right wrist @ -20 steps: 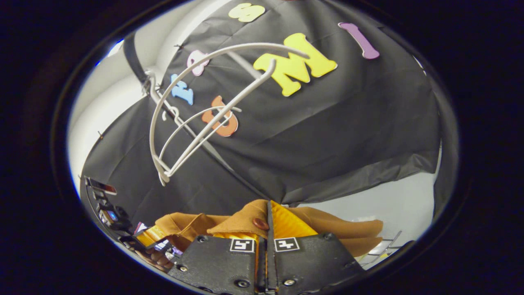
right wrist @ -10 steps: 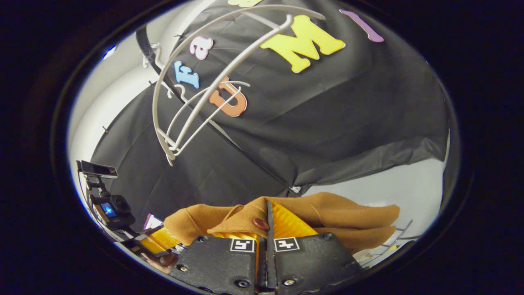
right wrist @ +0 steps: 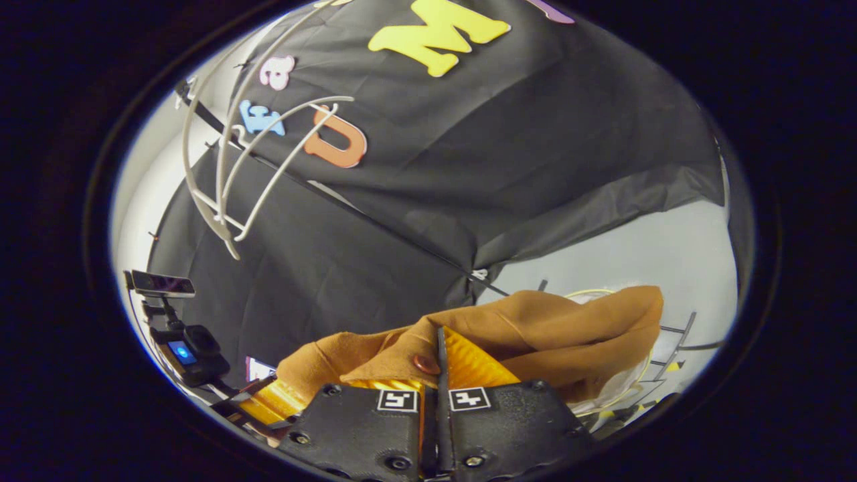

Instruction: Grasp the clothes on the hanger with both hands and then place them into the laundry hamper below.

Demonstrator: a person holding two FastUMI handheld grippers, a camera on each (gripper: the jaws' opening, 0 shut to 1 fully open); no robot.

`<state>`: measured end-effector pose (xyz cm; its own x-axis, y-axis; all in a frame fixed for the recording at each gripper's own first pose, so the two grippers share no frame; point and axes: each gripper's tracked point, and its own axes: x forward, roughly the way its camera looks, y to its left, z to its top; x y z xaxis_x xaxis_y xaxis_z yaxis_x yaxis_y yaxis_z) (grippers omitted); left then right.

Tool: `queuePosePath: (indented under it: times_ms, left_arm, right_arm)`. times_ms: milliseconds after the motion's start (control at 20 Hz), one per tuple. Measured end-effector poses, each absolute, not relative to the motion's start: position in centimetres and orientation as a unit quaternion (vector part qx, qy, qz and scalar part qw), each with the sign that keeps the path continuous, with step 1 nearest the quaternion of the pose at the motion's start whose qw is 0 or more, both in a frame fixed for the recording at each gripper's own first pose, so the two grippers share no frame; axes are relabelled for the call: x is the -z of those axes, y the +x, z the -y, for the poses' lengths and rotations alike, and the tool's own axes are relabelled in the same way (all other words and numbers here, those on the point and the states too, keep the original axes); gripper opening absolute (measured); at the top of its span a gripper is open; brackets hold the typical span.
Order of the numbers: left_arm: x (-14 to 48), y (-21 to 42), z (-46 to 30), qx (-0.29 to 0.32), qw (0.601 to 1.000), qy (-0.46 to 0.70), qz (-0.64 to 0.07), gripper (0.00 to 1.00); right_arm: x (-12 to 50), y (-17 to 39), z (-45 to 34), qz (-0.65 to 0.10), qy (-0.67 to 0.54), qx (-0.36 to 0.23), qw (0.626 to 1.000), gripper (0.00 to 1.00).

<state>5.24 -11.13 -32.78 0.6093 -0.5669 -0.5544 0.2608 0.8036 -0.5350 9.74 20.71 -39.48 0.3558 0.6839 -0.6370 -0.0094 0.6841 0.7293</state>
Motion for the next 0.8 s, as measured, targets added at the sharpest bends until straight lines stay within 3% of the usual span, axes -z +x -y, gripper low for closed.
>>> queuePosePath:
  times_ms: [500, 550, 600, 650, 750, 800]
  left_arm:
    - [44.9, 2.0, 9.0, 0.206, 0.837, -0.142, -0.487, 0.02]
    - [46.3, 1.6, 8.9, 0.205, 0.829, -0.135, -0.502, 0.09]
    - [47.4, 1.1, 8.7, 0.206, 0.821, -0.128, -0.516, 0.03]
    - [47.8, 0.9, 8.9, 0.204, 0.814, -0.119, -0.531, 0.10]
    - [49.3, 0.1, 8.7, 0.199, 0.797, -0.110, -0.560, 0.06]
    - [49.6, -0.1, 8.9, 0.201, 0.792, -0.117, -0.565, 0.16]
  right_arm:
    - [52.1, 8.2, -19.5, -0.607, 0.186, -0.123, 0.763, 0.05]
    - [52.9, 7.8, -19.6, -0.613, 0.172, -0.116, 0.763, 0.07]
    - [53.3, 7.8, -19.5, -0.616, 0.160, -0.111, 0.763, 0.13]
    - [53.5, 7.7, -19.4, -0.617, 0.154, -0.106, 0.765, 0.15]
    - [53.5, 7.9, -18.6, -0.619, 0.138, -0.093, 0.767, 0.31]
    - [53.7, 7.9, -18.1, -0.616, 0.128, -0.085, 0.773, 0.35]
